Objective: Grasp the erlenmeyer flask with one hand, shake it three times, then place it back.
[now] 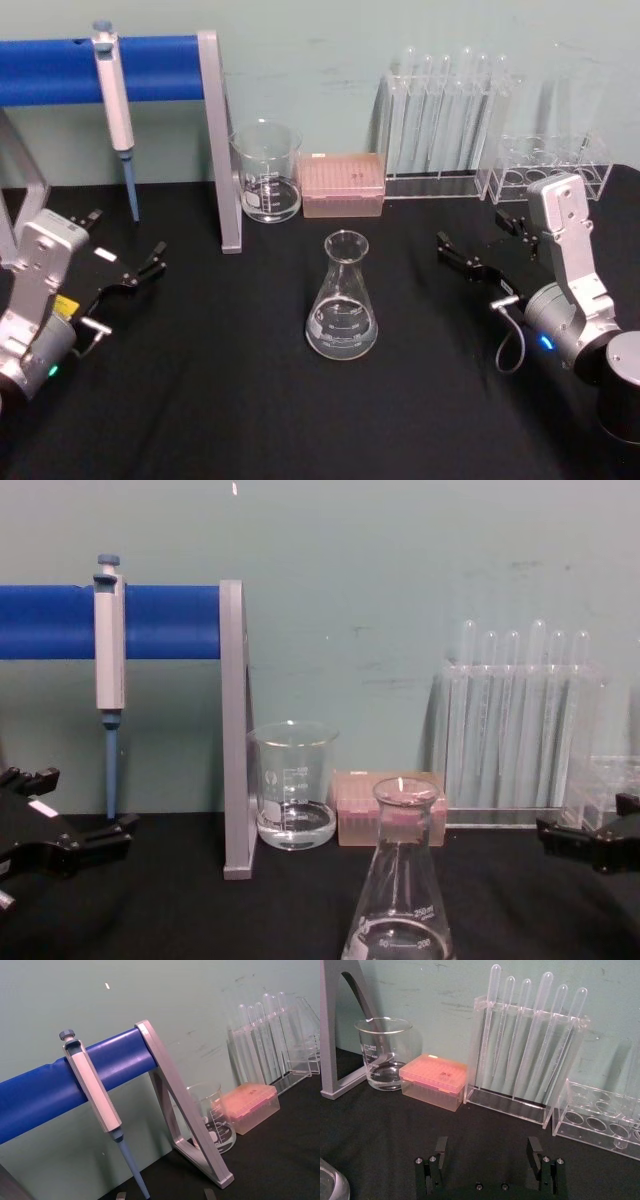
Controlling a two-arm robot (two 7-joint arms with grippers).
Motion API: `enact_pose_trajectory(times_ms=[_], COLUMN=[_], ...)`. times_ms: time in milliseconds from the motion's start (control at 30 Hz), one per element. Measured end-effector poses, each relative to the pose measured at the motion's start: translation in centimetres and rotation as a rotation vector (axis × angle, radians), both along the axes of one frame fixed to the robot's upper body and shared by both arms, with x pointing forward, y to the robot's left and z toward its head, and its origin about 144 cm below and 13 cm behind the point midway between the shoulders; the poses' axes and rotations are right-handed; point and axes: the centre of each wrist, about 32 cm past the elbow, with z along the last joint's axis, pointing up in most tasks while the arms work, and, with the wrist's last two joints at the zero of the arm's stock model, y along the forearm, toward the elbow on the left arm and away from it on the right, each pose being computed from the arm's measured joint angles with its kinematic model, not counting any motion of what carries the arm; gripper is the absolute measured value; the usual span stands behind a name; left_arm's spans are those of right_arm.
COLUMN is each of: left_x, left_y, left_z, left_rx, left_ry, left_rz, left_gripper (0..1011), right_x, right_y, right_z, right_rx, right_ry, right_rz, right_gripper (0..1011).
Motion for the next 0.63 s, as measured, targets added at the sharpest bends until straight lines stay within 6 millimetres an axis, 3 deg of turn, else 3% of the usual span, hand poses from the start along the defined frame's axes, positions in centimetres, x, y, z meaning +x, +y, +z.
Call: enact_pose_trajectory(times_ms=[633], left_x=[0.00], left_y=[0.00], left_z=[0.00], left_rx=[0.000], left_ry=[0.000], left_rz=[0.000], left_gripper=[1001], right_x=[0.00], right_y=[0.00], right_z=[0.00], right_rx=[0.000], right_ry=[0.000], right_rz=[0.000], right_gripper=[1000])
